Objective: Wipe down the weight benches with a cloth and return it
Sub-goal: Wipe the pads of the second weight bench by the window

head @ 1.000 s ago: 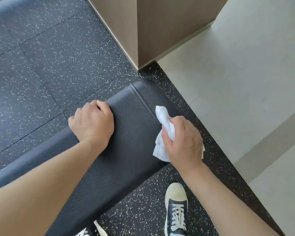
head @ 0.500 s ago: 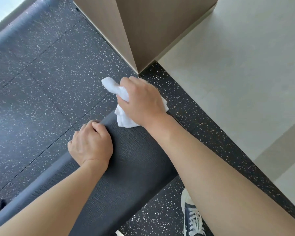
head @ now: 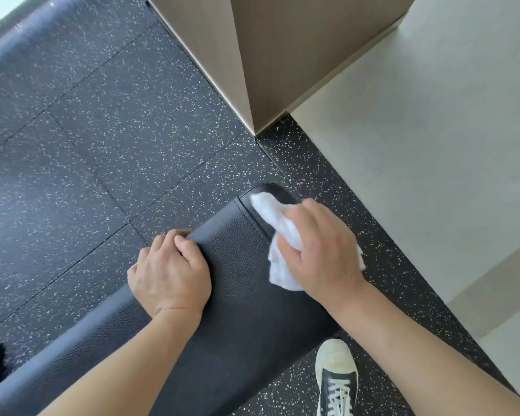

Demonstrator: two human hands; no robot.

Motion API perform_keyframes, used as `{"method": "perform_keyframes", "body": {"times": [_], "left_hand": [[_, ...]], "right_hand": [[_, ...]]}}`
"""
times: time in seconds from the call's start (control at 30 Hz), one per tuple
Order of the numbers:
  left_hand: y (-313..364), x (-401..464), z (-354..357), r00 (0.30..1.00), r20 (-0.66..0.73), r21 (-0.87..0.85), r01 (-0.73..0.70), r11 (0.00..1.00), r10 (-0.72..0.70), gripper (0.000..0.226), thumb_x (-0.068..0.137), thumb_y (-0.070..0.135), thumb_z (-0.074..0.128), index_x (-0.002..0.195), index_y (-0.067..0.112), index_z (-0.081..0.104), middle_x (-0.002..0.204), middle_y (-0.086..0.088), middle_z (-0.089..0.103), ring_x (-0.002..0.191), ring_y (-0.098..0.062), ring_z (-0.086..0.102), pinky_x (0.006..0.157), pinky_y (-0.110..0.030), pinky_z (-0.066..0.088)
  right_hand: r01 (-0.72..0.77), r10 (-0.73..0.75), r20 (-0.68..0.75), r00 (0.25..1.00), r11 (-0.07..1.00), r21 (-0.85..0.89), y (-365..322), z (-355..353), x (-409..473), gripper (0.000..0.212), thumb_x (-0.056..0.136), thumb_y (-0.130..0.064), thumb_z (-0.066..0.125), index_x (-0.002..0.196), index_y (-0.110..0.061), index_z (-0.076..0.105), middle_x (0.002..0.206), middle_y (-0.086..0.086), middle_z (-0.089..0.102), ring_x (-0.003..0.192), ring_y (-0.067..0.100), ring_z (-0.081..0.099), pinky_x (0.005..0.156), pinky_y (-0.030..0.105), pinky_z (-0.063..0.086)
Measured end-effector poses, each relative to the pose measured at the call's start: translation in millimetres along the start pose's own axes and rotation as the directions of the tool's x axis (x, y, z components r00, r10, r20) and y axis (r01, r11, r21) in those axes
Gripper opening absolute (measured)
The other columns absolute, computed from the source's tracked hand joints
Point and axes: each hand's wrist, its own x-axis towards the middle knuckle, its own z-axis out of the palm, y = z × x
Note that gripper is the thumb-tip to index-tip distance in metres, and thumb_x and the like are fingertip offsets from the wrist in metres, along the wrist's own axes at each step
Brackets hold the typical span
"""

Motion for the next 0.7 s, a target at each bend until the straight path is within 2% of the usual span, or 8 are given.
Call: {"method": "perform_keyframes", "body": {"times": [0.1,0.2,0.27,0.33,0.4,0.47,0.57,0.7], "left_hand": [[1.5,0.9,-0.2,1.0,0.011,0.005,0.007,1.0,-0.007,0.052,0.097,0.038,0.022,0.106,0.029,0.072,0.107,0.0,0.072,0.1,-0.032,0.06,0.09,-0.046,0.04],[4.1,0.8,-1.9,0.999,0.03,0.004,0.029,1.0,-0.029,0.053,0.096,0.038,0.021,0.108,0.03,0.072,0.109,0.001,0.072,0.101,-0.032,0.06,0.09,-0.045,0.04],[5.0,0.0,-2.8,0.999,0.033,0.008,0.033,0.999,-0.034,0.053,0.096,0.037,0.021,0.108,0.029,0.072,0.108,0.0,0.072,0.101,-0.032,0.06,0.09,-0.045,0.04],[4.4,0.1,-3.0,0.999,0.021,0.005,0.027,1.0,-0.027,0.052,0.096,0.037,0.022,0.107,0.03,0.072,0.107,0.0,0.073,0.099,-0.032,0.061,0.089,-0.045,0.04],[3.8,0.7,-2.1,1.0,0.015,0.005,0.023,1.0,-0.024,0.051,0.096,0.038,0.022,0.106,0.03,0.072,0.107,0.001,0.073,0.099,-0.032,0.061,0.088,-0.045,0.041],[3.9,1.1,-1.3,0.999,0.022,0.014,0.028,1.0,-0.029,0.051,0.097,0.037,0.022,0.106,0.03,0.072,0.106,0.001,0.072,0.099,-0.032,0.061,0.088,-0.045,0.04],[3.4,1.1,-1.8,0.999,0.029,0.024,0.034,0.999,-0.035,0.052,0.097,0.037,0.021,0.107,0.031,0.071,0.104,0.003,0.071,0.099,-0.03,0.06,0.088,-0.044,0.04],[1.6,1.8,-1.4,0.999,0.027,0.008,0.04,0.999,-0.041,0.051,0.097,0.037,0.021,0.107,0.03,0.07,0.104,0.003,0.07,0.1,-0.03,0.06,0.089,-0.045,0.041]], "right_hand": [[0.058,-0.057,0.043,0.997,0.998,-0.014,-25.1,23.9,62.3,0.014,0.09,-0.027,0.061,0.087,-0.014,0.057,0.081,0.002,0.051,0.07,0.023,0.045,0.059,0.035,0.033],[-0.008,0.011,0.279,0.96,1.0,-0.012,-37.1,39.7,114.5,0.025,0.089,-0.027,0.061,0.072,-0.019,0.045,0.072,-0.006,0.048,0.065,0.023,0.046,0.054,0.033,0.023],[-0.071,0.053,0.506,0.861,0.997,0.015,-34.9,48.8,138.1,0.03,0.086,-0.029,0.06,0.063,-0.018,0.043,0.066,-0.004,0.052,0.062,0.025,0.051,0.051,0.032,0.023],[-0.164,0.068,0.699,0.712,0.984,0.072,-29.1,52.4,154.6,0.031,0.082,-0.031,0.067,0.06,-0.017,0.05,0.063,-0.003,0.055,0.061,0.021,0.05,0.052,0.03,0.028],[-0.292,0.052,0.788,0.613,0.942,0.165,-15.9,51.7,161.5,0.029,0.083,-0.032,0.072,0.063,-0.017,0.058,0.064,-0.002,0.053,0.062,0.018,0.047,0.056,0.029,0.03],[-0.415,0.067,0.757,0.65,0.866,0.279,3.3,45.1,155.3,0.029,0.085,-0.032,0.073,0.069,-0.01,0.061,0.066,-0.002,0.052,0.064,0.017,0.047,0.062,0.032,0.03],[-0.48,0.173,0.568,0.805,0.752,0.451,31.7,26.4,111.5,0.036,0.09,-0.039,0.069,0.073,-0.014,0.049,0.065,-0.01,0.045,0.06,0.01,0.041,0.061,0.033,0.032],[-0.475,0.332,0.363,0.871,0.76,0.443,43.9,-0.8,24.1,0.036,0.098,-0.054,0.055,0.077,-0.031,0.035,0.066,-0.016,0.038,0.058,0.002,0.036,0.055,0.02,0.033]]}}
